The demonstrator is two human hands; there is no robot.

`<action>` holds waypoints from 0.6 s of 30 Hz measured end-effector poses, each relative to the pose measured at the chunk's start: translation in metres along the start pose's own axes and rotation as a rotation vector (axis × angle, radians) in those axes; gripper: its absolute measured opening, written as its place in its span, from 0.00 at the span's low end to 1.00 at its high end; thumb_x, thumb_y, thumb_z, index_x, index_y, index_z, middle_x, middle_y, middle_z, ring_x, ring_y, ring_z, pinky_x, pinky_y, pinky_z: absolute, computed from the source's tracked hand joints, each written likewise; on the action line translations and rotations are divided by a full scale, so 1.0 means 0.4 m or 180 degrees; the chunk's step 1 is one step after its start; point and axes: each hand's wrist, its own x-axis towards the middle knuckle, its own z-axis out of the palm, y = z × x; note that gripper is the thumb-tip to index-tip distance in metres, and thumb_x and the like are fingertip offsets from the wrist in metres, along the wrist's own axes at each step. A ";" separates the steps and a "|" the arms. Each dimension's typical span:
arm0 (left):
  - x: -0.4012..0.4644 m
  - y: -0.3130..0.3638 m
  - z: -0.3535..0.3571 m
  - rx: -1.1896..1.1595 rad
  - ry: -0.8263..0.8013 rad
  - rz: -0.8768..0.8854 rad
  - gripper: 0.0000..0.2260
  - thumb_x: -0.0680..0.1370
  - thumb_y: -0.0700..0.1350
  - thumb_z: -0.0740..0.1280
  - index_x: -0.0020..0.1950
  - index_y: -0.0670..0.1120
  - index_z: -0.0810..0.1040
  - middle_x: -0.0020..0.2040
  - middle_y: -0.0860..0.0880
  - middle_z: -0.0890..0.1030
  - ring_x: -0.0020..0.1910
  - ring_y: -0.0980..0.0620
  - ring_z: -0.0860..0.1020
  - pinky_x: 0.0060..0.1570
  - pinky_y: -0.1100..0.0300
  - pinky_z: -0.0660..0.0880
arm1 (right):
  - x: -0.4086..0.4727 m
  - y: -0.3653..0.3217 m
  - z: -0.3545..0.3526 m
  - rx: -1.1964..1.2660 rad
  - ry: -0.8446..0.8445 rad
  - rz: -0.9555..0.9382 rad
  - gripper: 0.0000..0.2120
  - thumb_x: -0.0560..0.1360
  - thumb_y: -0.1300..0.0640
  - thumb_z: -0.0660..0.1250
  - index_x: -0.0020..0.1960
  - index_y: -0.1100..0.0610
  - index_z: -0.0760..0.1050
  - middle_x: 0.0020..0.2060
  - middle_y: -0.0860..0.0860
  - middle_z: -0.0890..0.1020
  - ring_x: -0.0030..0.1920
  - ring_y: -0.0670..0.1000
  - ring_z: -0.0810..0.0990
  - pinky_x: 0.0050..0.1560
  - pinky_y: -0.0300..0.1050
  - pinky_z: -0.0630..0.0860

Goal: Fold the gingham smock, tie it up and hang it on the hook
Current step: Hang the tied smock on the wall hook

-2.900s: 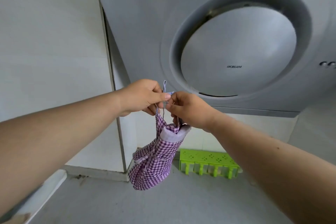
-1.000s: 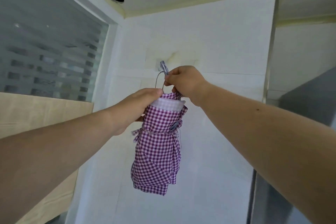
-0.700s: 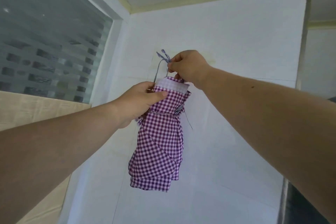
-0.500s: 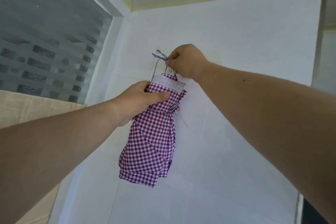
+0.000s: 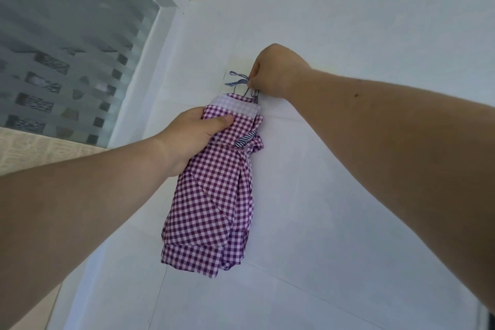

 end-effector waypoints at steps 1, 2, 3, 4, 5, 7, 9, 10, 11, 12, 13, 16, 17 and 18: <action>0.002 -0.001 -0.002 -0.0023 -0.0005 -0.0012 0.15 0.81 0.55 0.73 0.65 0.52 0.83 0.54 0.51 0.89 0.52 0.48 0.88 0.58 0.47 0.83 | -0.003 0.000 0.000 -0.0085 -0.0008 -0.0059 0.09 0.78 0.56 0.69 0.54 0.56 0.85 0.54 0.52 0.85 0.53 0.54 0.83 0.55 0.51 0.83; 0.003 -0.004 -0.002 -0.0058 -0.0013 -0.0022 0.15 0.81 0.55 0.73 0.66 0.52 0.83 0.54 0.51 0.89 0.52 0.47 0.88 0.59 0.47 0.83 | -0.008 0.001 0.002 -0.0168 -0.0001 -0.0116 0.08 0.78 0.57 0.69 0.54 0.56 0.85 0.54 0.52 0.84 0.53 0.55 0.83 0.55 0.52 0.83; 0.003 -0.011 -0.002 -0.0107 -0.0011 -0.0040 0.15 0.81 0.55 0.73 0.66 0.51 0.83 0.55 0.50 0.89 0.52 0.47 0.88 0.59 0.47 0.82 | -0.014 0.003 0.006 -0.0241 0.0013 -0.0167 0.08 0.78 0.57 0.69 0.53 0.57 0.84 0.54 0.52 0.84 0.53 0.55 0.83 0.55 0.52 0.83; 0.001 -0.018 -0.002 -0.0156 -0.0003 -0.0062 0.16 0.81 0.55 0.73 0.66 0.51 0.83 0.55 0.50 0.89 0.52 0.47 0.88 0.59 0.48 0.82 | -0.021 0.004 0.010 -0.0284 0.0025 -0.0194 0.08 0.77 0.58 0.68 0.53 0.57 0.84 0.53 0.52 0.84 0.53 0.56 0.83 0.55 0.52 0.83; -0.003 -0.028 -0.004 -0.0206 0.0009 -0.0102 0.16 0.80 0.55 0.73 0.65 0.51 0.83 0.54 0.50 0.89 0.52 0.47 0.88 0.58 0.48 0.82 | -0.027 0.007 0.016 -0.0292 0.0036 -0.0202 0.08 0.77 0.59 0.68 0.53 0.56 0.84 0.53 0.52 0.84 0.53 0.56 0.83 0.55 0.52 0.83; -0.013 -0.047 -0.009 -0.0294 0.0013 -0.0187 0.16 0.80 0.55 0.73 0.65 0.50 0.84 0.55 0.49 0.89 0.53 0.47 0.88 0.58 0.49 0.82 | -0.037 0.012 0.022 -0.0274 0.0022 -0.0191 0.08 0.77 0.59 0.68 0.52 0.55 0.84 0.53 0.52 0.84 0.52 0.56 0.83 0.54 0.51 0.82; -0.022 -0.069 -0.017 -0.0330 -0.0008 -0.0260 0.16 0.81 0.55 0.73 0.65 0.49 0.84 0.55 0.48 0.89 0.53 0.46 0.88 0.58 0.49 0.82 | -0.046 0.014 0.025 -0.0274 -0.0033 -0.0200 0.09 0.78 0.57 0.67 0.53 0.54 0.85 0.54 0.51 0.84 0.54 0.56 0.82 0.54 0.50 0.82; -0.027 -0.077 -0.024 -0.0335 -0.0013 -0.0286 0.16 0.81 0.55 0.73 0.65 0.49 0.83 0.55 0.49 0.89 0.54 0.46 0.88 0.58 0.49 0.82 | -0.051 0.012 0.024 -0.0265 -0.0071 -0.0199 0.09 0.79 0.56 0.66 0.54 0.54 0.85 0.55 0.51 0.84 0.55 0.56 0.82 0.55 0.50 0.81; -0.031 -0.084 -0.028 -0.0352 -0.0018 -0.0304 0.16 0.81 0.55 0.73 0.66 0.49 0.83 0.56 0.49 0.89 0.55 0.46 0.88 0.59 0.49 0.81 | -0.057 0.011 0.025 -0.0253 -0.0107 -0.0196 0.10 0.80 0.56 0.66 0.55 0.54 0.84 0.56 0.51 0.84 0.56 0.56 0.82 0.56 0.49 0.81; -0.036 -0.089 -0.032 -0.0373 -0.0022 -0.0309 0.17 0.81 0.55 0.72 0.66 0.50 0.83 0.56 0.49 0.89 0.56 0.47 0.87 0.60 0.49 0.81 | -0.066 0.008 0.025 -0.0246 -0.0134 -0.0199 0.10 0.80 0.56 0.65 0.56 0.55 0.84 0.57 0.51 0.83 0.57 0.56 0.82 0.56 0.48 0.80; -0.039 -0.092 -0.035 -0.0377 -0.0031 -0.0315 0.17 0.81 0.56 0.72 0.67 0.50 0.82 0.57 0.50 0.89 0.57 0.47 0.87 0.61 0.49 0.80 | -0.077 0.005 0.025 -0.0239 -0.0147 -0.0210 0.11 0.81 0.58 0.64 0.57 0.55 0.84 0.58 0.52 0.83 0.58 0.56 0.81 0.56 0.47 0.79; -0.046 -0.097 -0.040 -0.0300 -0.0033 -0.0381 0.20 0.80 0.58 0.73 0.68 0.50 0.81 0.58 0.50 0.88 0.57 0.48 0.87 0.64 0.48 0.80 | -0.127 -0.005 0.028 0.0024 -0.0067 -0.0112 0.11 0.80 0.62 0.63 0.62 0.58 0.76 0.55 0.54 0.82 0.54 0.57 0.81 0.49 0.46 0.77; -0.052 -0.098 -0.040 -0.0253 -0.0041 -0.0437 0.21 0.80 0.59 0.73 0.69 0.50 0.81 0.58 0.50 0.88 0.58 0.47 0.87 0.64 0.48 0.80 | -0.150 -0.008 0.031 0.0252 -0.0013 -0.0036 0.11 0.80 0.62 0.63 0.62 0.59 0.73 0.51 0.53 0.81 0.50 0.56 0.80 0.43 0.46 0.74; -0.055 -0.100 -0.040 -0.0211 -0.0068 -0.0478 0.23 0.79 0.60 0.73 0.69 0.49 0.80 0.58 0.50 0.88 0.58 0.47 0.86 0.65 0.47 0.79 | -0.175 -0.013 0.032 0.0462 0.0008 0.0037 0.10 0.79 0.61 0.63 0.61 0.59 0.72 0.48 0.53 0.80 0.45 0.55 0.79 0.37 0.45 0.71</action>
